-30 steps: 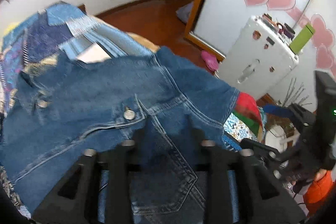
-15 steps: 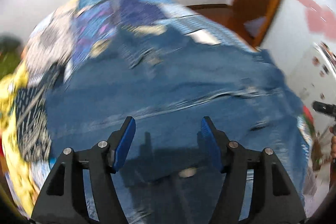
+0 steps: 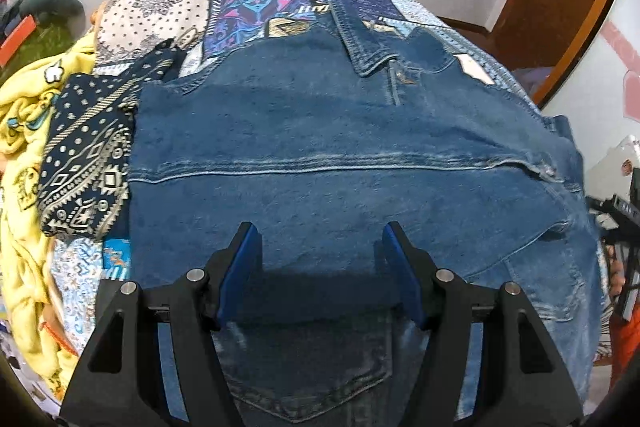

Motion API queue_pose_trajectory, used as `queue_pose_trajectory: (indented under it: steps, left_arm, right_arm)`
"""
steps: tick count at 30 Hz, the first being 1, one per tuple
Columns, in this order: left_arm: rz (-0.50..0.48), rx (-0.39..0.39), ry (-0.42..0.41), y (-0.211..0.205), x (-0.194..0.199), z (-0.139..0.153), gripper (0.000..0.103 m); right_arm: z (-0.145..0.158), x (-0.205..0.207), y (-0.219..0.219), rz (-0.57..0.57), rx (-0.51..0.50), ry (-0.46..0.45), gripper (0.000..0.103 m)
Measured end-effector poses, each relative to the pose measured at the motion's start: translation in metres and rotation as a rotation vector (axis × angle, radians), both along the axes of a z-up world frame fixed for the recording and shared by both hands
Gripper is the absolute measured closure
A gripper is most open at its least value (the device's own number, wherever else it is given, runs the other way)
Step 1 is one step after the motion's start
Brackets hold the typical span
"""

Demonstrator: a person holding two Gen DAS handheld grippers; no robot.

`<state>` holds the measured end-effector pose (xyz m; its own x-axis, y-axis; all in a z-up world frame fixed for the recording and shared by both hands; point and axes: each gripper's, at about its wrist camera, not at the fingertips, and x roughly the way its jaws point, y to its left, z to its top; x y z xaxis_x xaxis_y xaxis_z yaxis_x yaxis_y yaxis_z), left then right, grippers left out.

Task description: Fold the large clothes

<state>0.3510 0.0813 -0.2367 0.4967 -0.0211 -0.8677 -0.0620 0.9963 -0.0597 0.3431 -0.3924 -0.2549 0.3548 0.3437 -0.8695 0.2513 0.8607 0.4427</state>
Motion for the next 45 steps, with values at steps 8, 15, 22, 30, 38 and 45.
queue_pose_trajectory:
  steps: [8,15,22,30,38,45]
  left_arm:
    - [-0.013,0.031,-0.004,0.001,-0.013,0.001,0.039]
    - [-0.005,0.024,-0.045,0.002,-0.026,0.015,0.039]
    - [-0.036,0.035,-0.095,-0.004,-0.043,0.033,0.039]
    - [-0.05,-0.023,-0.145,0.003,-0.067,0.058,0.039]
    - [-0.048,0.022,-0.147,0.015,-0.089,0.059,0.039]
    - [-0.054,0.011,-0.117,0.012,-0.093,0.051,0.039]
  right_arm:
    - [0.026,-0.001,0.003,-0.112,-0.198,-0.066,0.059]
    - [0.081,-0.01,0.022,-0.048,-0.339,-0.204,0.09]
    - [0.179,-0.011,0.083,0.106,-0.277,-0.472,0.093]
    - [0.195,-0.017,0.197,0.348,-0.216,-0.557,0.093]
    - [0.102,-0.039,0.261,0.544,-0.189,-0.287,0.093]
    - [0.086,-0.06,0.254,0.607,-0.222,-0.159,0.087]
